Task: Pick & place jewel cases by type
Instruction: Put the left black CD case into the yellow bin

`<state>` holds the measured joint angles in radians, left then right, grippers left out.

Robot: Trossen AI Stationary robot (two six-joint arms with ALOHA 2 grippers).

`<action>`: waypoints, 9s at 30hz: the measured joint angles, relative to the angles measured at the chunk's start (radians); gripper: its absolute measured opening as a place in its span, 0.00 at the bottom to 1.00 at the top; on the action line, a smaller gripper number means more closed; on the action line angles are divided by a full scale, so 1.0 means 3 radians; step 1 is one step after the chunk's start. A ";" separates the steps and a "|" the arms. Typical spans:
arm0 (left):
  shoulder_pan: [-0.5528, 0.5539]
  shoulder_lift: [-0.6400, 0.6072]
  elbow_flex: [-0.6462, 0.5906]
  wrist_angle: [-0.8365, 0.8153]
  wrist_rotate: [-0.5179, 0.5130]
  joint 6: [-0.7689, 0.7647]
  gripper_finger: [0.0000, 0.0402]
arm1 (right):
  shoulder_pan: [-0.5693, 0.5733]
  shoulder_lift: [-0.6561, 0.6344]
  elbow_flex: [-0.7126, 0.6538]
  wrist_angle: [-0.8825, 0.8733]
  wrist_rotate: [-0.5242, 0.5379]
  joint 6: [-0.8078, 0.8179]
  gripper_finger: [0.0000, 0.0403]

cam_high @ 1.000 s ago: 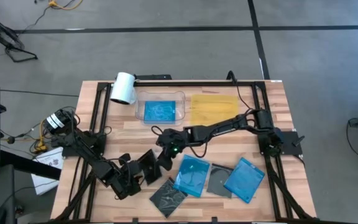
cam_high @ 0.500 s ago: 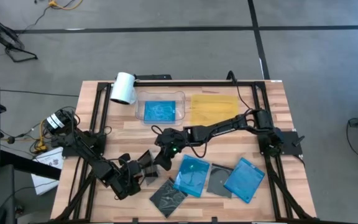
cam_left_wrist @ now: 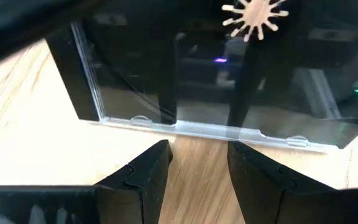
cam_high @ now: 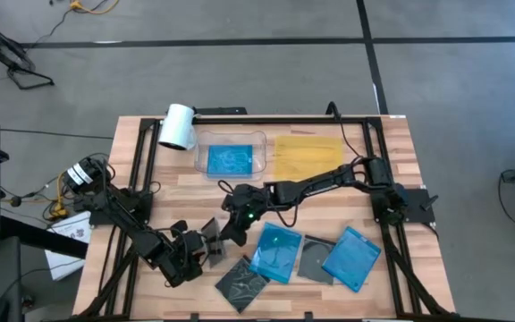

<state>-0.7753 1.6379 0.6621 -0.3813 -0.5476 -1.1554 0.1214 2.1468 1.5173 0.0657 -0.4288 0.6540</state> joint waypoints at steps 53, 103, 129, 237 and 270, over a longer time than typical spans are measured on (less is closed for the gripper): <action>0.0038 -0.0009 -0.0006 -0.0038 -0.0210 0.0125 0.40 | -0.0101 0.0014 -0.0009 -0.0193 0.0264 -0.0048 0.55; -0.0032 -0.0005 -0.0006 -0.0096 -0.0311 0.0218 0.40 | -0.0120 0.0005 0.0000 -0.0548 0.0200 0.0000 0.28; -0.0032 -0.0001 -0.0011 0.0165 -0.0576 0.0592 0.40 | -0.0120 0.0005 0.0000 -0.0670 0.0050 0.0238 0.28; -0.0528 -0.0006 0.0601 -0.2377 -0.0782 -0.1185 0.40 | -0.0287 -0.0113 -0.0007 -0.0916 0.0030 -0.0440 0.11; -0.0528 -0.0006 0.0600 -0.2361 -0.0820 -0.1204 0.40 | -0.0398 -0.1006 0.0000 -0.1644 0.0786 -0.0959 0.08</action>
<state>-0.9336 1.6360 0.8421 -1.0897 -0.7936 -1.5165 0.0021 1.8449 1.5173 -0.4274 -0.1931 0.3665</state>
